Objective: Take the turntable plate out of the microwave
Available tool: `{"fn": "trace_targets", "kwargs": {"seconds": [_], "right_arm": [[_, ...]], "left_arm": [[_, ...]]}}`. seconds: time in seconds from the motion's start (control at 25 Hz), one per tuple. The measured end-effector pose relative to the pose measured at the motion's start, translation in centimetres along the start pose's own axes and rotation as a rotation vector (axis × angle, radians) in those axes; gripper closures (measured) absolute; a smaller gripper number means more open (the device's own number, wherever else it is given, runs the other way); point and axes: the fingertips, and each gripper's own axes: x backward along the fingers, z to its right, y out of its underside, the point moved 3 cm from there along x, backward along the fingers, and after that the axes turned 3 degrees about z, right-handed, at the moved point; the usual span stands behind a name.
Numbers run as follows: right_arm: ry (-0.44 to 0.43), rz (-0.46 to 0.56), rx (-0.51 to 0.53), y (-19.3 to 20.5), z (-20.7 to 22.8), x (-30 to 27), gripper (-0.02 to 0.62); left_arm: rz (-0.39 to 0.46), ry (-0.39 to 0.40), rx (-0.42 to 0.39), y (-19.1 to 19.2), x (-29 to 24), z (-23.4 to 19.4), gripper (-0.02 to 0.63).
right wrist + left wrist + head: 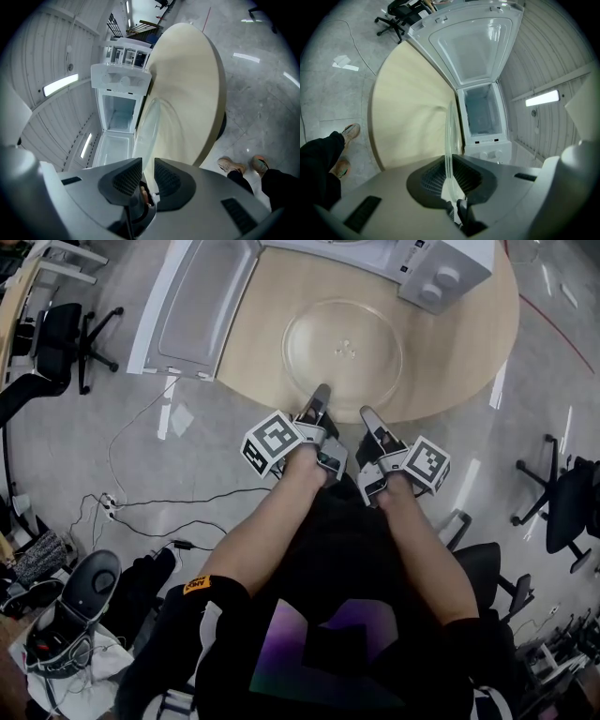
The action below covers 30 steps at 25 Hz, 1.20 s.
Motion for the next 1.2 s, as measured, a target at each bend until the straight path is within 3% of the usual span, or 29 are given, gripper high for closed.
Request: {"fn": "trace_targets", "kwargs": {"seconds": [0.12, 0.28, 0.56, 0.88, 1.2], "right_arm": [[0.062, 0.006, -0.022, 0.2, 0.8, 0.4, 0.508], [0.080, 0.018, -0.036, 0.3, 1.3, 0.3, 0.506], [0.048, 0.043, -0.035, -0.4, 1.2, -1.1, 0.508], [0.071, 0.059, -0.060, -0.5, 1.4, -1.2, 0.537], [0.074, 0.096, -0.078, -1.1, 1.7, -0.9, 0.551]], "left_arm": [[-0.006, -0.008, -0.002, -0.1, 0.1, -0.1, 0.537], [-0.021, -0.023, -0.006, -0.1, -0.1, -0.5, 0.535], [-0.050, -0.036, -0.010, -0.1, -0.4, -1.0, 0.531], [-0.081, -0.043, -0.020, -0.2, -0.7, -1.3, 0.525], [-0.268, -0.030, -0.008, 0.6, -1.2, -2.1, 0.512]]}}
